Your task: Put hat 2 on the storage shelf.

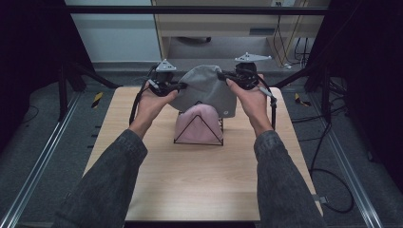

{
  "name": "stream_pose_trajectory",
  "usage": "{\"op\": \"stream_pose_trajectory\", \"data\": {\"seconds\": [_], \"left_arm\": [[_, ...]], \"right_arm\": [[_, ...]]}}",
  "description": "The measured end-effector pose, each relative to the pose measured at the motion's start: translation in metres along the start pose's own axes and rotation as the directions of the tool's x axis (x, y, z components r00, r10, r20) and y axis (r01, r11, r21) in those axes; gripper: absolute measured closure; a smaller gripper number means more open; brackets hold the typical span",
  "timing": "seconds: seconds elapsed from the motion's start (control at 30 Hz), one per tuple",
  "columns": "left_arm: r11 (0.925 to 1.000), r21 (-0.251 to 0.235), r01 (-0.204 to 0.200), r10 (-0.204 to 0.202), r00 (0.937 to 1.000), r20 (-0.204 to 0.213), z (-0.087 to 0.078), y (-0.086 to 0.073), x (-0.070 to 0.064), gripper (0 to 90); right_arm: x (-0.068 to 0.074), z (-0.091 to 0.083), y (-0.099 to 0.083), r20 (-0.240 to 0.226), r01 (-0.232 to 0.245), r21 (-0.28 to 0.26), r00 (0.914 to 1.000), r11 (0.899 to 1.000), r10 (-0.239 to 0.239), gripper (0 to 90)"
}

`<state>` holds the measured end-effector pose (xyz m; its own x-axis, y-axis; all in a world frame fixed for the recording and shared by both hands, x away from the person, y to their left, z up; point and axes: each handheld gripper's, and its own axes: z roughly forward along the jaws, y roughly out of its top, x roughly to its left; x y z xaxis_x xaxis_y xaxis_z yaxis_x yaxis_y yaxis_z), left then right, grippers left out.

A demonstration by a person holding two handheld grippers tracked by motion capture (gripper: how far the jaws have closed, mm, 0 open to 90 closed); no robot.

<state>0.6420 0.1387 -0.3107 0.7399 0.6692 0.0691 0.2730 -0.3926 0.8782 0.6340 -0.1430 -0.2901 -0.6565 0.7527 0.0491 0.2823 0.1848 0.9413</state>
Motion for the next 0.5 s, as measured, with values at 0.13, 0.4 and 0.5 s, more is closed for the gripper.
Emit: {"op": "stream_pose_trajectory", "data": {"seconds": [0.13,0.4,0.5], "left_arm": [[0.9999,-0.003,0.012,-0.012,0.9999,0.005,0.001,-0.005,0.001,86.6],[0.9993,0.022,0.029,-0.029,0.9995,0.008,0.006,-0.022,0.004,86.6],[0.9992,0.022,0.033,-0.033,0.9994,0.012,0.007,-0.025,0.004,86.6]], "right_arm": [[0.001,0.002,-0.004,-0.002,-0.004,0.012,1.0,1.0,0.004,84.7],[0.005,0.011,-0.018,-0.009,-0.002,0.05,1.0,0.999,0.003,84.7],[0.004,0.013,-0.022,-0.01,-0.007,0.058,0.9999,0.998,0.008,84.7]]}}
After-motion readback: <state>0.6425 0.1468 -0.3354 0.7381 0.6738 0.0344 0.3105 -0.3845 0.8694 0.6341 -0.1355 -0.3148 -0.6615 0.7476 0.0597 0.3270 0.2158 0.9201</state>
